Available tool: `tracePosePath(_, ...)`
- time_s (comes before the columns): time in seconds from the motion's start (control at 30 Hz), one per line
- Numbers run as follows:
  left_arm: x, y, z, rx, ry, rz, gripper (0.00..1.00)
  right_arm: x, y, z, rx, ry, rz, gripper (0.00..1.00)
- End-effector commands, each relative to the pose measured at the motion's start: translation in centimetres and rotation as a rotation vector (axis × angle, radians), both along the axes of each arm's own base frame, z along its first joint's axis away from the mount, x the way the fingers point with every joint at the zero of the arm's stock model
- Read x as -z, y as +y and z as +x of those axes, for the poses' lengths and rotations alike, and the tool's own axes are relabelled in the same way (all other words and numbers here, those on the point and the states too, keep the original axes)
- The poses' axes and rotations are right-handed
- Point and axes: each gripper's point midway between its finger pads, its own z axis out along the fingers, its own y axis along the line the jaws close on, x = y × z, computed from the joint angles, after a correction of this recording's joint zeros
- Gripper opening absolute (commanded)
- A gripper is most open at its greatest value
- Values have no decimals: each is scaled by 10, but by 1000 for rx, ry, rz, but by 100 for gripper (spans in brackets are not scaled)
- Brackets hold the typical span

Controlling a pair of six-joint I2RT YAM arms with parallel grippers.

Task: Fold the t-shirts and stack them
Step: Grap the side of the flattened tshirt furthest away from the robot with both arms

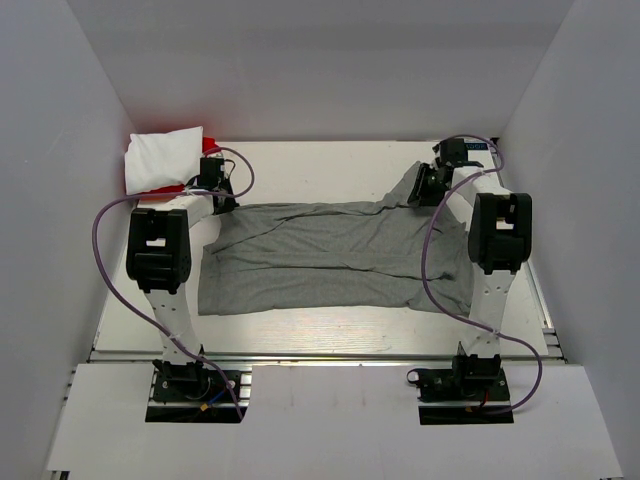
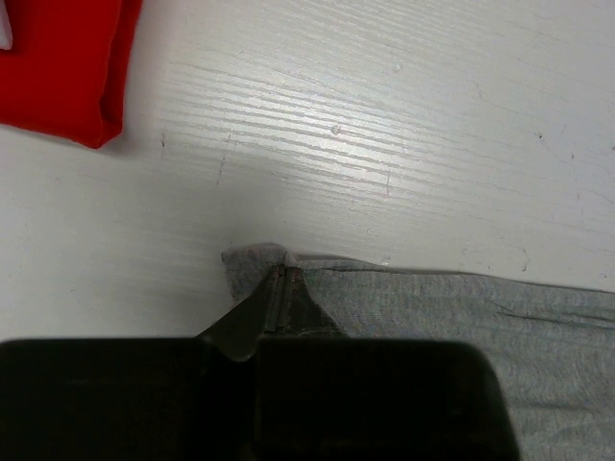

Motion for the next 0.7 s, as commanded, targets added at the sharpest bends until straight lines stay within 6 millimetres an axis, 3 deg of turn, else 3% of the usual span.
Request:
tracePosePath(0.0,-42,1,5,-6,-89,-7,0,-14,11,16,-12,-58,45,39)
tracePosePath(0.13,-46,1,5,-6,-98,-8,0,-28,16,20,-9,-87,62,0)
tracePosePath(0.3,-51,1,5,0,-107,-2,0,-50,19,19,-16,-124,79,0)
tracePosePath(0.5,-54,0,1,13,-109,-2,0,-111,17,4,0,-236,79,0)
tracePosePath(0.53,-55,0,-2,13,-111,-2,0,-113,17,-9,20,-232,84,0)
tracePosePath(0.57,-57,0,-4,13,-112,-2,0,-131,15,-14,32,-266,82,0)
tracePosePath(0.6,-57,0,-4,13,-112,-2,0,-126,14,-24,40,-254,80,0)
tracePosePath(0.63,-60,1,-10,13,-117,-2,0,-147,14,-38,58,-294,93,0)
tracePosePath(0.67,-61,1,-13,13,-115,-2,0,-140,10,-48,77,-276,84,0)
